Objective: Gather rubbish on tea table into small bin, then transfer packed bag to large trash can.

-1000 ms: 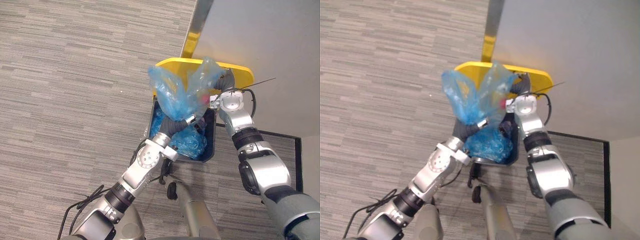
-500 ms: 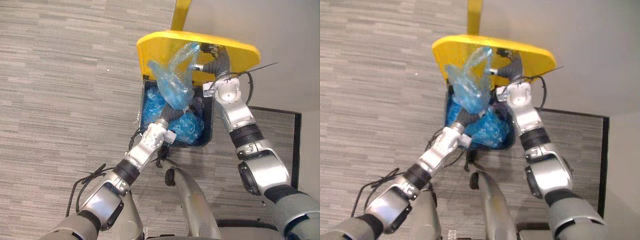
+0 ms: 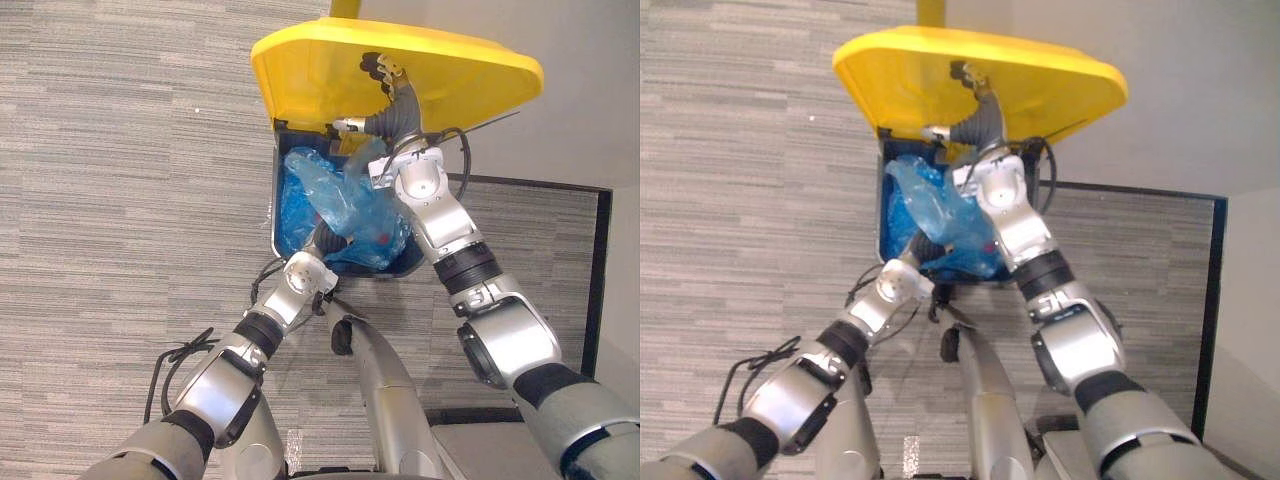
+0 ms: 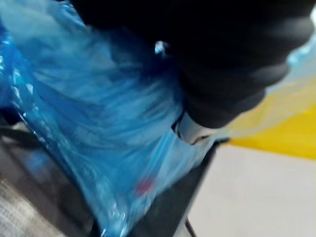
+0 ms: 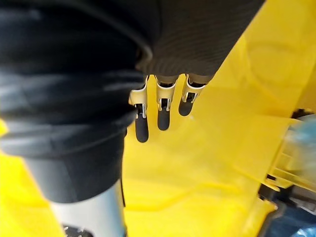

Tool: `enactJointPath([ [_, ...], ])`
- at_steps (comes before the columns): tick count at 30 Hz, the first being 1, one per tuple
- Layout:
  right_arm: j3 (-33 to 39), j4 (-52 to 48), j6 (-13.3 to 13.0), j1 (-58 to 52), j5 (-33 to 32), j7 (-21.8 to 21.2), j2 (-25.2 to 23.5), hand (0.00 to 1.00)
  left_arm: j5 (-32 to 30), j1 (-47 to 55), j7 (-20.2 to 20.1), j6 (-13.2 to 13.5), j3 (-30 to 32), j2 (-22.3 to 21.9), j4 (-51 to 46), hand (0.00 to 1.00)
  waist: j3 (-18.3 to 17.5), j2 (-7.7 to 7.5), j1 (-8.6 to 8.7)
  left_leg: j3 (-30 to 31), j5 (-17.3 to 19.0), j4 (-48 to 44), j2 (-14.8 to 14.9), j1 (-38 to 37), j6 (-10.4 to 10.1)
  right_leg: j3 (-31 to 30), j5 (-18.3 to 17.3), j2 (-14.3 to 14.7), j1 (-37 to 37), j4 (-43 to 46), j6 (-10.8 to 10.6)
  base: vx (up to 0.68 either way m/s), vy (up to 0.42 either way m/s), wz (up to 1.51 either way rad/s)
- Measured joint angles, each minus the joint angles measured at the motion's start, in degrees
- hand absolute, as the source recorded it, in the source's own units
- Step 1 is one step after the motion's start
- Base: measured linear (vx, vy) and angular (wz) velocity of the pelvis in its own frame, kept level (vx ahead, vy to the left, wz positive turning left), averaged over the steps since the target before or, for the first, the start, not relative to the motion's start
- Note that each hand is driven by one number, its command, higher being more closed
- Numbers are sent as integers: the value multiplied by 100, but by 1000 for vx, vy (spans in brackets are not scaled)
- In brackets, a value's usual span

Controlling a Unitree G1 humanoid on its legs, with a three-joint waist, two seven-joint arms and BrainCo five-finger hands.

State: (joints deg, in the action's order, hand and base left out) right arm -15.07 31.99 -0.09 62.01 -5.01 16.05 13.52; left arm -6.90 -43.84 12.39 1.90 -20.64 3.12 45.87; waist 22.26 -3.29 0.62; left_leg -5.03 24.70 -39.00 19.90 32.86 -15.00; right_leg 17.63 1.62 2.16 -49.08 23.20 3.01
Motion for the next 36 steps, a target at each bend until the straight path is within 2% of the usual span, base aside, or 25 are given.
enactJointPath([
  [5,-106,0,2,59,0,31,4,0,-552,20,224,-282,419,-70,113,0,0,0,37,-100,-19,103,-51,-120,-17,-5,-31,-121,12,153,38,9,8,5],
  [8,-153,0,10,58,3,22,0,0,-656,27,297,-366,620,-121,112,0,-1,0,37,-102,-22,138,-88,-247,-11,-2,-41,-167,151,149,42,-15,18,7],
  [13,-156,-8,15,-58,9,4,3,0,-658,44,347,-382,604,-159,-47,0,-3,0,36,-113,-122,350,-158,-517,34,51,-89,-297,424,117,5,-21,16,19],
  [15,-148,-97,16,-214,44,-11,16,0,-656,47,351,-377,540,-144,-272,0,-8,-3,24,-102,-162,386,-159,-534,50,93,-95,-337,479,103,-1,-21,3,18],
  [20,-146,-327,21,-919,84,-129,11,0,-699,87,307,-335,-109,197,-862,0,-17,-11,-33,-59,-176,424,-189,-713,36,140,-153,-414,671,172,-58,-4,19,10],
  [22,-140,-355,38,-1178,251,-157,12,0,-785,136,233,-254,-303,376,-1146,0,-25,-8,-44,-49,-185,442,-208,-802,57,140,-170,-431,768,174,-62,-5,33,8],
  [26,-94,-424,36,-1829,295,-256,20,0,-803,492,69,84,-636,922,-1837,0,-92,5,-66,0,-167,516,-279,-965,116,131,-290,-504,882,296,-82,0,23,11],
  [29,-66,-424,38,-2518,400,-388,65,0,-224,1145,-211,433,-601,1333,-2091,0,-374,5,-99,-8,-228,765,-334,-1117,129,118,-349,-504,915,301,-141,46,0,4],
  [31,-27,-402,38,-2900,466,-485,110,0,169,1627,-420,519,-466,1525,-2083,0,-553,12,-110,-48,-341,1005,-353,-1259,94,77,-372,-514,939,302,-177,86,-7,-1],
  [33,228,-164,38,-3191,508,-576,127,0,510,2179,-601,519,-8,1580,-1808,0,-589,30,-102,-44,-445,1263,-365,-1530,95,11,-384,-502,1113,292,-196,67,-8,7],
  [36,594,158,45,-3477,514,-648,153,0,611,2755,-740,507,616,1554,-1108,0,-659,54,-102,74,-553,1494,-419,-1726,141,-260,-384,-422,1291,219,-197,15,19,21],
])
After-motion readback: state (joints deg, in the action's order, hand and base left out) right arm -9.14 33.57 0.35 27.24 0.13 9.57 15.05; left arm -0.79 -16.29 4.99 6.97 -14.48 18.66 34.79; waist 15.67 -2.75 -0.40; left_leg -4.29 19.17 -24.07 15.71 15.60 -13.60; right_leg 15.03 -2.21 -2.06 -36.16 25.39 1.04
